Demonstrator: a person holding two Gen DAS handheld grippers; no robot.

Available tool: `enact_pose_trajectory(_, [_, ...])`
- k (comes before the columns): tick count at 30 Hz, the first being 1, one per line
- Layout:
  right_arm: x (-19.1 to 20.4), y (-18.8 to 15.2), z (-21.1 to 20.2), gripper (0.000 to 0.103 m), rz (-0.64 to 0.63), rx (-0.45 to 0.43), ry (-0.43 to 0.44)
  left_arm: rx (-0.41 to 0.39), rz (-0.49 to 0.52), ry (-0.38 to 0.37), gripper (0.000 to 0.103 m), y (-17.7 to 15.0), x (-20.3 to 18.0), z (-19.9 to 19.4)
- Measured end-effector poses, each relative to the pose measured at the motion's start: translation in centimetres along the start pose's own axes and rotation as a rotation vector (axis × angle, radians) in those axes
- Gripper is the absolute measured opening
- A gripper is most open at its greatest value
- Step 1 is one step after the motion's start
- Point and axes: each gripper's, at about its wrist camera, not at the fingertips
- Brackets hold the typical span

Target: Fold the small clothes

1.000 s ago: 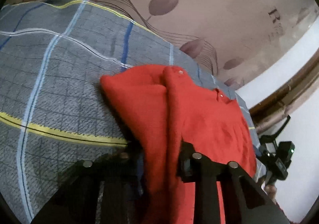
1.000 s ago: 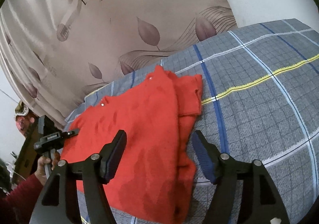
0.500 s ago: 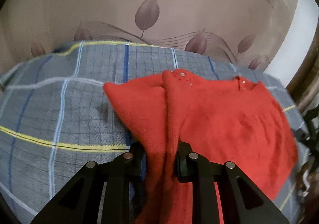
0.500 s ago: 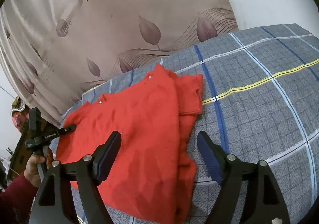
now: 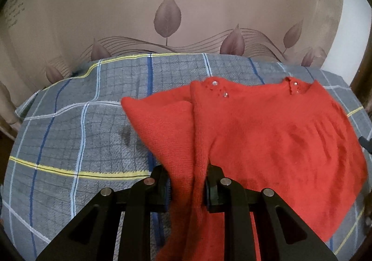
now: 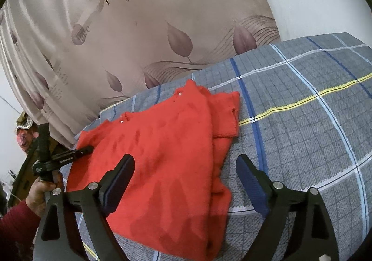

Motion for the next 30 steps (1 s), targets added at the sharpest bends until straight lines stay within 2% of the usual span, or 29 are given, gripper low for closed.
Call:
enact_pose_trajectory(5, [0.0,0.0,-0.4,0.091,0.001,-0.018,0.015,0.021,0.013,0.013,0.022,0.3,-0.3,0.1])
enact_pose_trajectory(10, [-0.2,0.0,-0.9,0.095,0.01,-0.036,0.039,0.071,-0.004,-0.007,0.022,0.9,0.0,0.3])
enact_pose_trajectory(24, [-1.5,0.1,-2.2,0.097,0.079,-0.1,0.121,0.243,-0.187,-0.193,0.02,3.6,1.5,-0.3])
enact_pose_trajectory(30, [-2.4,0.1,-2.8,0.097,0.125,-0.135,0.162,0.255,-0.195,-0.248,0.02,5.3,-1.5,-3.2])
Point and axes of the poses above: each gripper's, at about its wrist camera, not at the fingertips, and z roughly the way its jaws point, x to its left, y to its top, and after that the axes turned 15 degrees about y, right-handed
